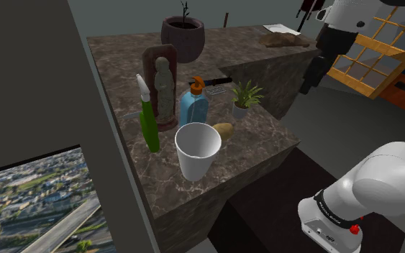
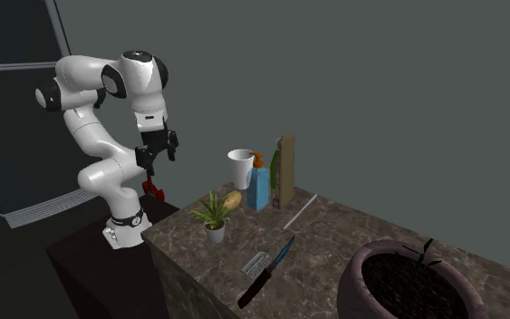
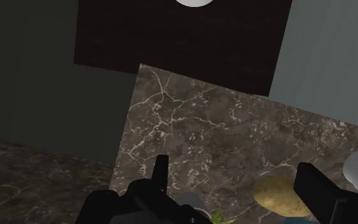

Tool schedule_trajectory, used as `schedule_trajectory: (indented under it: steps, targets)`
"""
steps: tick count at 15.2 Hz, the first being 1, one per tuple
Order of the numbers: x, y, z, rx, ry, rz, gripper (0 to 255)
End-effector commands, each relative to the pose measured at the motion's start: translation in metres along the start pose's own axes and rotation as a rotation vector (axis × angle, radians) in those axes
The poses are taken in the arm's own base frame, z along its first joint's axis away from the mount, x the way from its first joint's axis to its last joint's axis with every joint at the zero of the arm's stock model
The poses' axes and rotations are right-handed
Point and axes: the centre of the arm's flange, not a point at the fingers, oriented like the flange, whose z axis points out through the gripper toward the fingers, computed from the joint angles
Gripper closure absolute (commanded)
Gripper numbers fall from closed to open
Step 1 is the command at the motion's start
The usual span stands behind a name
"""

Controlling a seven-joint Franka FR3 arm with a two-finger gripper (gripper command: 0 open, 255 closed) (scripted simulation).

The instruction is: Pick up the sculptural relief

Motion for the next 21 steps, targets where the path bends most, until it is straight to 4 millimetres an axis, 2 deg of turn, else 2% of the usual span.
schedule_trajectory:
  steps: [1, 11, 21]
  targets:
    - [0.000, 0.000, 0.000, 0.000, 0.000, 0.000, 0]
    - [0.074, -0.108, -0.011, -0.010, 0.020, 0.097, 0]
    - [0.157, -0.209, -0.023, -0.019, 0.041, 0.194, 0]
